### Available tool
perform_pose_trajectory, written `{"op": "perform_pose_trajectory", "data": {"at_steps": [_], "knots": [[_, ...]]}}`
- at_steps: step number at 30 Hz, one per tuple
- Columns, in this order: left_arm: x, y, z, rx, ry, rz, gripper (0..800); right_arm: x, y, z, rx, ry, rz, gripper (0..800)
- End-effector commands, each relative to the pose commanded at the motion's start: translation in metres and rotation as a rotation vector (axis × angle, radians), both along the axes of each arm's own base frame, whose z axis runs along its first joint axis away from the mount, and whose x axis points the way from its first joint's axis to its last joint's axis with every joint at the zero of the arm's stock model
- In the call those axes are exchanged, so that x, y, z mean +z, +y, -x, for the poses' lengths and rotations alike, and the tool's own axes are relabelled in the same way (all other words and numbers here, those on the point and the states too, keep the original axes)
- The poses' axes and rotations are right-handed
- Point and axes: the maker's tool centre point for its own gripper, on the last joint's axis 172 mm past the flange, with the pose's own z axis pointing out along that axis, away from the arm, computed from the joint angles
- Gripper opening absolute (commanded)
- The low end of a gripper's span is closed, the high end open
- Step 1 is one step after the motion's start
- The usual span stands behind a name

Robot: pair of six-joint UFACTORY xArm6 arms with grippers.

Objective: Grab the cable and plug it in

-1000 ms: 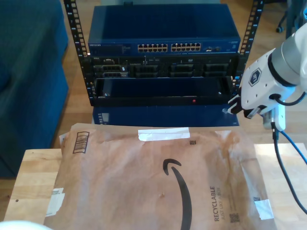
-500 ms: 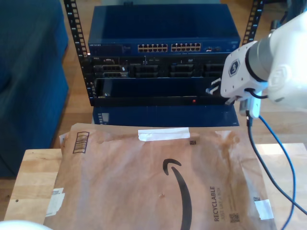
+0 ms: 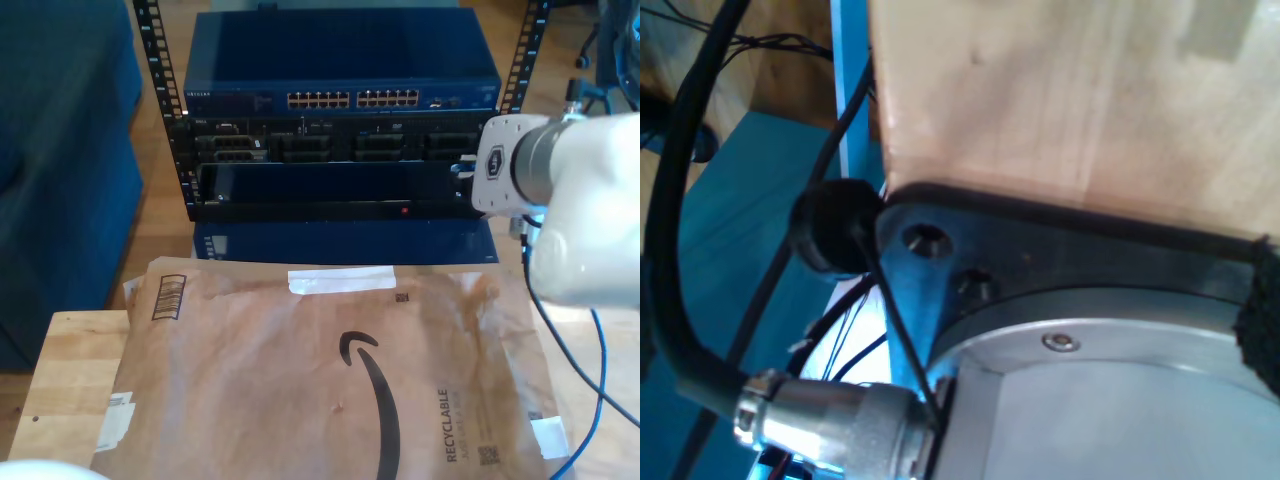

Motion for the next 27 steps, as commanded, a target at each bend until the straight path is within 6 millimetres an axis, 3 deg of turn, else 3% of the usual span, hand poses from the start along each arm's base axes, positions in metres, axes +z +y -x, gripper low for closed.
{"op": "perform_pose_trajectory", "data": {"at_steps": [4,11,14,19,23,27], "knots": [[0.0,0.0,0.0,0.0,0.0,0.0,800,-0.008,0.006,0.019,0.017,0.012,0.001,0],[0.0,0.0,0.0,0.0,0.0,0.0,800,-0.011,0.004,0.026,0.034,0.003,0.027,0],[0.0,0.0,0.0,0.0,0.0,0.0,800,-0.022,0.006,0.035,0.058,0.0,0.055,0],[0.0,0.0,0.0,0.0,0.0,0.0,800,-0.018,0.014,0.037,0.108,-0.032,0.104,0],[0.0,0.0,0.0,0.0,0.0,0.0,800,0.002,0.017,0.028,0.108,-0.106,0.1,0],[0.0,0.0,0.0,0.0,0.0,0.0,800,0.0,0.021,0.027,0.113,-0.102,0.099,0]]}}
